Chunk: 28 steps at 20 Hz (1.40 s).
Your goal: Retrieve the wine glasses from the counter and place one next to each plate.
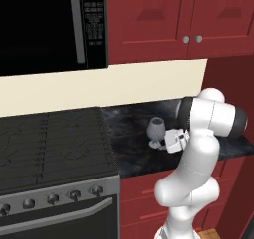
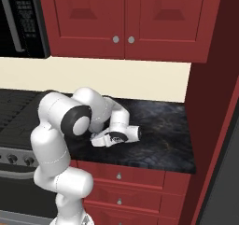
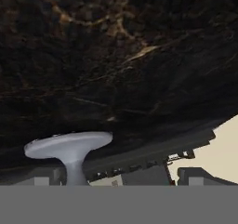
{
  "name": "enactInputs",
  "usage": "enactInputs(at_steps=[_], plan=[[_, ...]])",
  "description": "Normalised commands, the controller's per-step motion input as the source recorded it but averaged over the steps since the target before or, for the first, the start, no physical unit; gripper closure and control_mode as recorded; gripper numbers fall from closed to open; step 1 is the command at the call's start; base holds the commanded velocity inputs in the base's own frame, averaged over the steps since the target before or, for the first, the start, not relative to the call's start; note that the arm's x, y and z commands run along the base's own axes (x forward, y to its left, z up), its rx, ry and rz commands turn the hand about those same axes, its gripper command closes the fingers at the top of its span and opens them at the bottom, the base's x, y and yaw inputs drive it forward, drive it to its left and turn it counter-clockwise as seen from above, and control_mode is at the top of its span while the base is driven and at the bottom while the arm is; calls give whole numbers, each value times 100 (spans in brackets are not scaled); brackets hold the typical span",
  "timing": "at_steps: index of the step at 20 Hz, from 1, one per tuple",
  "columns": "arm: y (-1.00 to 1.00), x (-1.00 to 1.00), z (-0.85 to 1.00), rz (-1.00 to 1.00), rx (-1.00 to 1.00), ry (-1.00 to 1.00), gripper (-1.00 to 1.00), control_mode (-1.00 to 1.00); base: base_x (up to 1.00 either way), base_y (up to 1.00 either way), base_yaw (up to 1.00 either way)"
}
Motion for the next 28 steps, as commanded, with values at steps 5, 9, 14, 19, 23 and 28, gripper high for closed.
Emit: enactInputs(at_steps=[5,9,14,19,23,28], plan=[[13,9,-16,1,-5,-12,-100,-100,0,0,0],[6,14,-3,0,-1,-23,-100,-100,0,0,0],[0,5,0,1,3,-11,-100,-100,0,0,0],[1,40,-9,2,12,9,-100,-100,0,0,0],[0,69,-7,2,18,29,-100,-100,0,0,0],[1,60,-20,2,16,21,-100,-100,0,0,0]])
